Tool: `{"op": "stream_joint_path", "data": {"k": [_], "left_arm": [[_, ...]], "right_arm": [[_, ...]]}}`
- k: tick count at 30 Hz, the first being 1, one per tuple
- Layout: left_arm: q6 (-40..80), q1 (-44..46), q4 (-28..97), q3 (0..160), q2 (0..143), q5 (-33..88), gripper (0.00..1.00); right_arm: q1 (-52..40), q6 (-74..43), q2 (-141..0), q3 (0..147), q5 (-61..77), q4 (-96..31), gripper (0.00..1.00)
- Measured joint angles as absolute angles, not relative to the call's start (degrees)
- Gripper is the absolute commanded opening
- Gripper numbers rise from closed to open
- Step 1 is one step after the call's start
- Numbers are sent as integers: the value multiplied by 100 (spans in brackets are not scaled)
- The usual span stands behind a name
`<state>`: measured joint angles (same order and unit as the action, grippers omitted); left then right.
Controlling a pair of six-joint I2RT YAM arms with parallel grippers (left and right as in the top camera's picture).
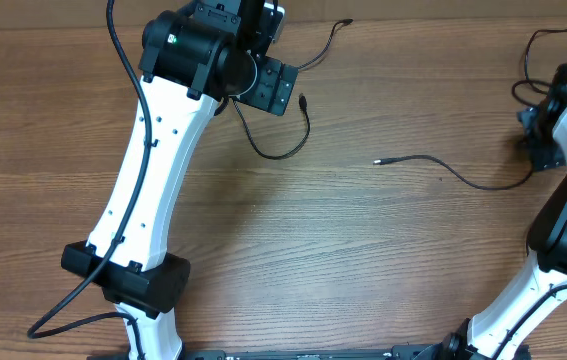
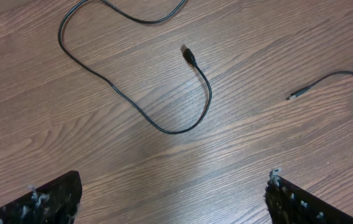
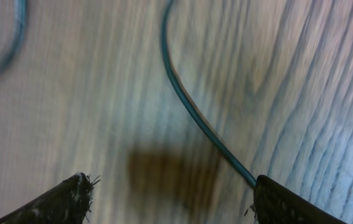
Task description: Untangle cables
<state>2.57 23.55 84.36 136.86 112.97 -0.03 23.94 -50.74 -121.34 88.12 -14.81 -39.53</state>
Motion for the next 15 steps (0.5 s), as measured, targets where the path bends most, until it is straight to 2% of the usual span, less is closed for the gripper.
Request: {"op": "stream_joint_path", "data": {"k": [8,9,10,12,13,15], "left_arm": [[257,2355,8403,13686,11297,-3,95],[257,2355,8399,13686,11297,-5,94],[257,2355,8399,13686,11297,-5,94],[257,2355,8401,13686,11297,-5,95],[257,2355,8403,13686,11297,-5,94],[257,2355,8407,13686,11297,-5,94]], "right_arm": [[2399,-4939,-11968,7968,-1551,-3164,82],[2399,-4928,-11933,7887,-1562,-3061,72],[2397,-4884,-11896,7802,-1573,-2950,51],[2397,-4880,-11843,7603,-1634,-2696,14],[2397,-4871,-11826,7522,-1680,-2626,6],[2421,-4873,-11784,7332,-1745,-2416,4]]}}
